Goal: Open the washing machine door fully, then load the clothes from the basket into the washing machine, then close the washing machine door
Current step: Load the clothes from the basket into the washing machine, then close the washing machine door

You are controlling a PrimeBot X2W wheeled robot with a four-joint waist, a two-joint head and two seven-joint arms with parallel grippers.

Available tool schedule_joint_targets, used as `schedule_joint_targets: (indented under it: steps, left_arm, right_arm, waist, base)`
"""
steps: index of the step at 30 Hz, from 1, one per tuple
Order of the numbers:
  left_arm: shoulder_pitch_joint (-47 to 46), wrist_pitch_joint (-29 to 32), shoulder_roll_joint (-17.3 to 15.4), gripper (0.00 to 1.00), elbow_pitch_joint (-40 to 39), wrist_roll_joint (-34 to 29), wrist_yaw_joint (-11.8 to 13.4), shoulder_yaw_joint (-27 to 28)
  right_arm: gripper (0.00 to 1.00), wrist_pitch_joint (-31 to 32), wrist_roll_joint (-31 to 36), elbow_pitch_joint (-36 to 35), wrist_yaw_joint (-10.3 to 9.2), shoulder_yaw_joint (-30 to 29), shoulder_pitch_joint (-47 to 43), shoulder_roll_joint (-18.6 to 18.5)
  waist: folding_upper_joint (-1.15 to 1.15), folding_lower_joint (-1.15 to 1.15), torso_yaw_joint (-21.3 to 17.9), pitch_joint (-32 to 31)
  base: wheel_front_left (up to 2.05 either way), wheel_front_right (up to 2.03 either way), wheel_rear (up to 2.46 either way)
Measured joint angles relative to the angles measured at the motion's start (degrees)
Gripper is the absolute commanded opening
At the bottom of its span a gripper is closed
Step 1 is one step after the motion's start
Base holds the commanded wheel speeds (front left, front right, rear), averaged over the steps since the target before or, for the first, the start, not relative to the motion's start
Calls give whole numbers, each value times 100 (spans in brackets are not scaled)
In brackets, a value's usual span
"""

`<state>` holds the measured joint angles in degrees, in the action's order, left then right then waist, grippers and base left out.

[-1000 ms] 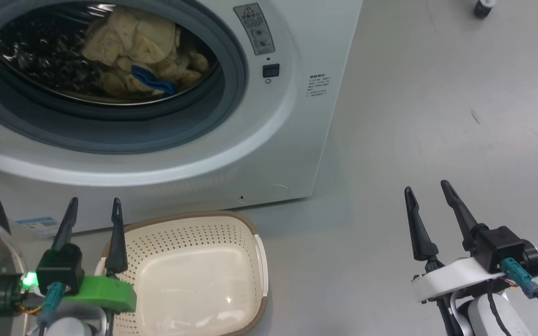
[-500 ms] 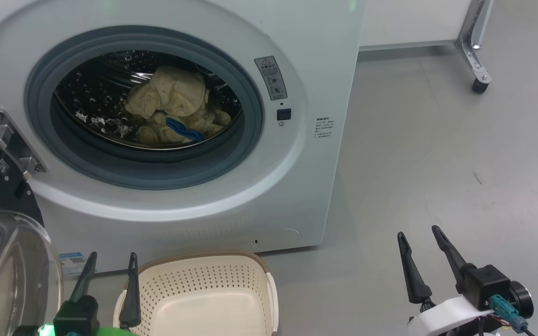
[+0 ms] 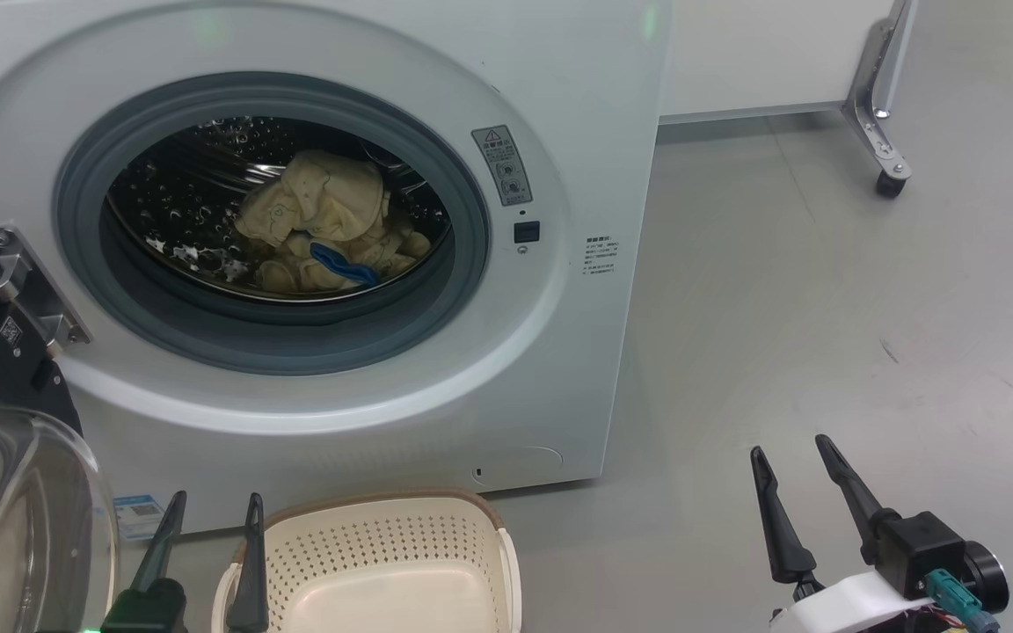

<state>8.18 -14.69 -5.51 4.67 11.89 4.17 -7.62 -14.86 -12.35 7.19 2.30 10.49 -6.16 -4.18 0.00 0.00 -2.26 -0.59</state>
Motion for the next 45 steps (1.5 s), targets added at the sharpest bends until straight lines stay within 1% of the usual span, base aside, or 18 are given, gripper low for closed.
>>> schedule_joint_targets:
  steps: [26,45]
  left_arm:
    - [129,0,-42,100,-214,-71,0,-13]
    - [160,0,-44,100,-270,-81,-2,-124]
  right_arm:
    - [100,0,40,-108,0,-1,-48,15]
    - [100,0,41,-126,0,-24,-49,14]
  waist:
    - [0,0,33,-30]
    - [0,0,125,-67]
  base:
    - [-8,8,0]
    - [-77,77,0]
